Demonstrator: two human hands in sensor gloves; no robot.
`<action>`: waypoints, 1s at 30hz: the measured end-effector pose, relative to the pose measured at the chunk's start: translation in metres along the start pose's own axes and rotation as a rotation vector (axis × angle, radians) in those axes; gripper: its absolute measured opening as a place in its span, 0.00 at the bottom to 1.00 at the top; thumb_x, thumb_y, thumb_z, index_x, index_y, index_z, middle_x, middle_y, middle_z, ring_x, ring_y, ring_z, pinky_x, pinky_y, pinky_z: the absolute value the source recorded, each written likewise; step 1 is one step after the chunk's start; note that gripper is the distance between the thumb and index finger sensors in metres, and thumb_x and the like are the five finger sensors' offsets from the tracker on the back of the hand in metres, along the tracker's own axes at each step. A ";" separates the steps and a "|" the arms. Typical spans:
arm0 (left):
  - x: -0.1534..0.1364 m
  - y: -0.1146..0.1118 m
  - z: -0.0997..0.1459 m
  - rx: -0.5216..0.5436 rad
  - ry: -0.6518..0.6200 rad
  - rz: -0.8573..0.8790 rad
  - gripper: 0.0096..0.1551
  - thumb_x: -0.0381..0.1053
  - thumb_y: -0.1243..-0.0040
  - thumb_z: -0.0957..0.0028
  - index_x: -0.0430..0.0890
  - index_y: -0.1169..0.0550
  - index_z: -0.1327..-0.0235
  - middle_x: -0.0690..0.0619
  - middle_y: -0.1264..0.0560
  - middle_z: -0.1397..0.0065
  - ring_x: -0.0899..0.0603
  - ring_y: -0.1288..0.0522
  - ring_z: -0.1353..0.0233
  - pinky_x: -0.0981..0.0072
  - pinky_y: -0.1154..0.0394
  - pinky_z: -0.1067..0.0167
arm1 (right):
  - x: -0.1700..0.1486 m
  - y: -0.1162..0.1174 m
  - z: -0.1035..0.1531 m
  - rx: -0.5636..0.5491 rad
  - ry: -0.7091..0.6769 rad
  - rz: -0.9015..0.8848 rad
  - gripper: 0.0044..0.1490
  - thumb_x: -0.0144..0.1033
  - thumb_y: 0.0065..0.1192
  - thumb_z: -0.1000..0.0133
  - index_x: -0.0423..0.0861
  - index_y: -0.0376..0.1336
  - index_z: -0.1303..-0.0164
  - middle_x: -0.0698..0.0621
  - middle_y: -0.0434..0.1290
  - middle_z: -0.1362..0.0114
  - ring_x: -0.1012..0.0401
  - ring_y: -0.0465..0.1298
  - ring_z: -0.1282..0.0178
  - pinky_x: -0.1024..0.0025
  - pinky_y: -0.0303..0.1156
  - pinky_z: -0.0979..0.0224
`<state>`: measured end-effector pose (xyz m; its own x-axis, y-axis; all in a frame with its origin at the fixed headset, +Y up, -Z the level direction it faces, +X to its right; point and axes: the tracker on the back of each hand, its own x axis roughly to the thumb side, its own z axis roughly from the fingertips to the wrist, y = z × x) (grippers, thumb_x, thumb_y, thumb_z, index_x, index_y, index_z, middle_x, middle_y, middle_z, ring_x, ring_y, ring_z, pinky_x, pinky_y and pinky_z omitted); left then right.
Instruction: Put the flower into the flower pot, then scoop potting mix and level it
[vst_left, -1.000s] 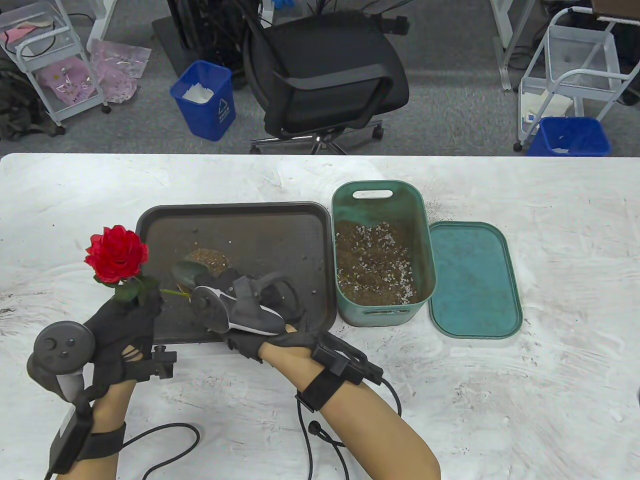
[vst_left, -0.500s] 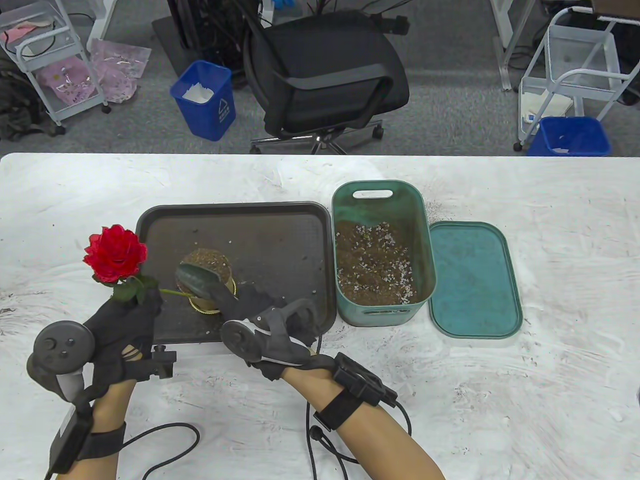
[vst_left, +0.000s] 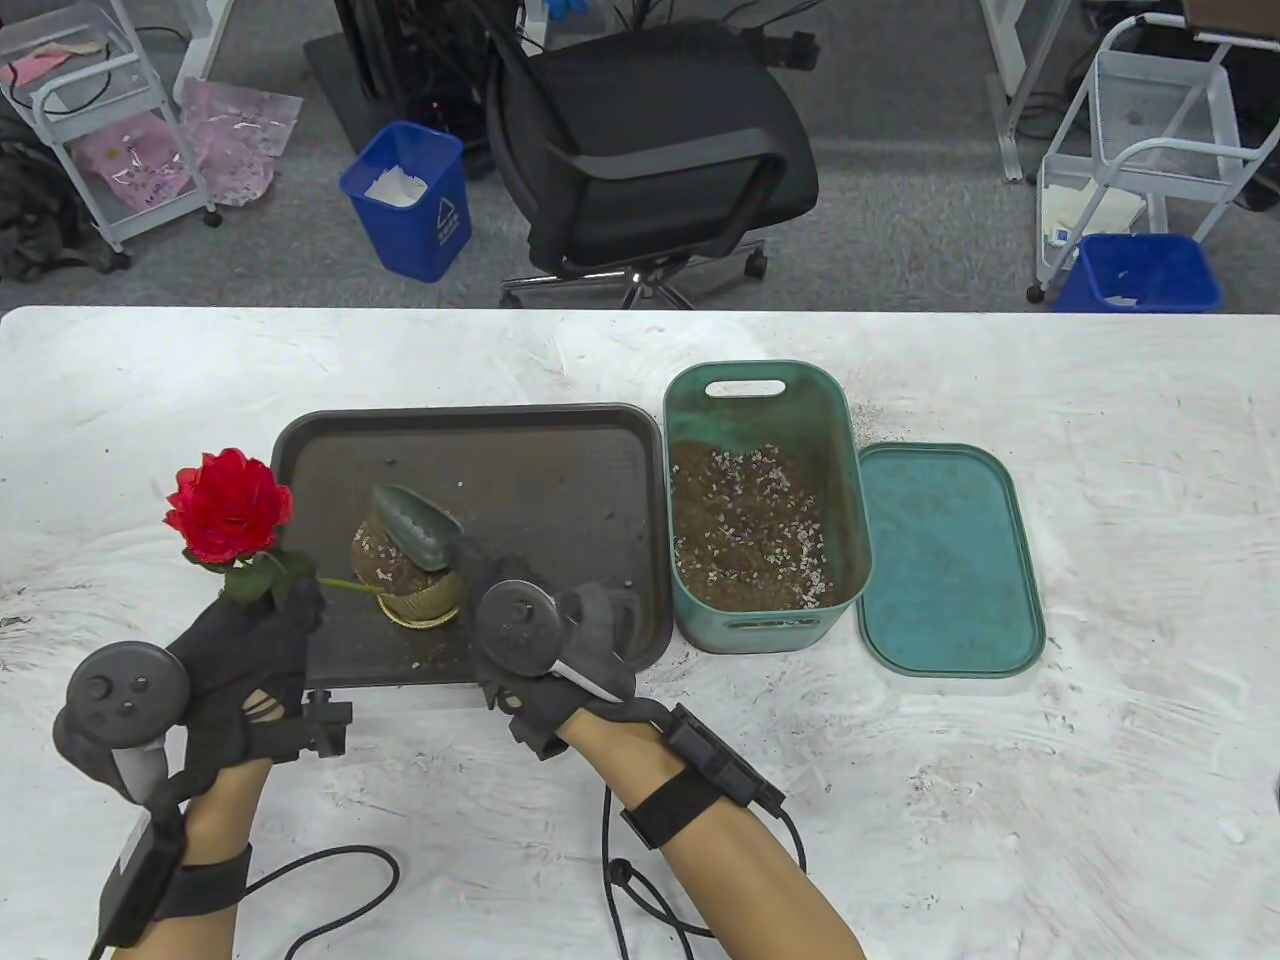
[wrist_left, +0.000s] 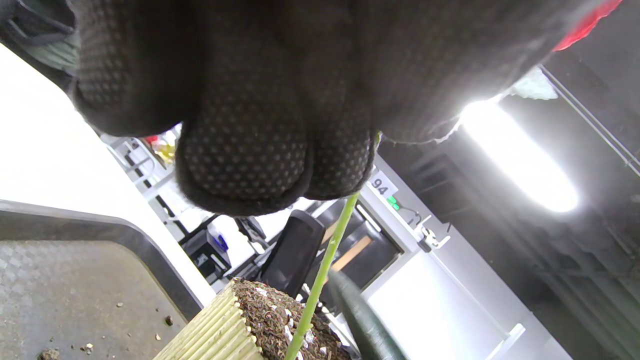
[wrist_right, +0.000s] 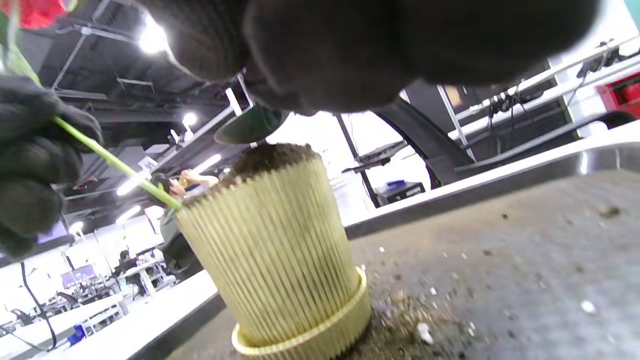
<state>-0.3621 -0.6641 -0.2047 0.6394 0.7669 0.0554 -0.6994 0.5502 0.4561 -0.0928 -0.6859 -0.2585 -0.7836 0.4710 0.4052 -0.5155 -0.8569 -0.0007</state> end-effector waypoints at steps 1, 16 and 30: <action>0.000 0.000 0.000 0.000 0.000 0.000 0.23 0.60 0.27 0.55 0.49 0.11 0.54 0.56 0.10 0.56 0.47 0.07 0.63 0.59 0.12 0.59 | -0.002 0.004 0.000 0.013 -0.007 0.000 0.37 0.39 0.55 0.50 0.50 0.53 0.28 0.48 0.77 0.50 0.61 0.80 0.73 0.65 0.81 0.72; -0.001 0.000 -0.001 0.001 0.005 0.000 0.23 0.60 0.27 0.55 0.49 0.11 0.54 0.56 0.11 0.56 0.47 0.07 0.63 0.59 0.12 0.59 | -0.042 -0.001 -0.018 0.154 0.328 -0.691 0.37 0.41 0.55 0.47 0.49 0.53 0.26 0.48 0.77 0.52 0.63 0.79 0.75 0.67 0.81 0.75; -0.001 0.000 -0.001 0.000 0.005 0.001 0.23 0.60 0.27 0.55 0.49 0.11 0.54 0.56 0.11 0.56 0.47 0.07 0.63 0.59 0.12 0.59 | -0.015 -0.034 -0.043 0.206 0.320 -0.348 0.34 0.42 0.58 0.48 0.51 0.61 0.30 0.48 0.80 0.56 0.63 0.79 0.78 0.68 0.81 0.79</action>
<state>-0.3632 -0.6648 -0.2055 0.6372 0.7690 0.0512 -0.7000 0.5497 0.4560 -0.0785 -0.6545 -0.3041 -0.6610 0.7488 0.0489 -0.7112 -0.6460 0.2772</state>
